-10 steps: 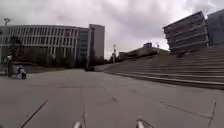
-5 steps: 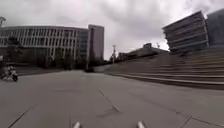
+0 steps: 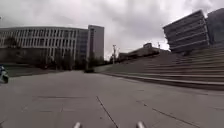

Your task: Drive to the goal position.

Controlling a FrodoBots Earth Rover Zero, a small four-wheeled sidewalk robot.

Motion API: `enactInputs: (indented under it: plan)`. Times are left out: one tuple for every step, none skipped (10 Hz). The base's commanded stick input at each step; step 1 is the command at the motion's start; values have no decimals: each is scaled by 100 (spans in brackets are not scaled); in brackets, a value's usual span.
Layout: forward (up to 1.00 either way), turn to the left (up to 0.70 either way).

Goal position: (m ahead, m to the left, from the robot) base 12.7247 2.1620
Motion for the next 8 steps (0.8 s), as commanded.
enactInputs:
  plan:
    - [100,0]
    - [100,18]
    - [100,40]
    - [100,38]
    - [100,31]
    - [100,27]
    - [99,0]
    - [98,0]
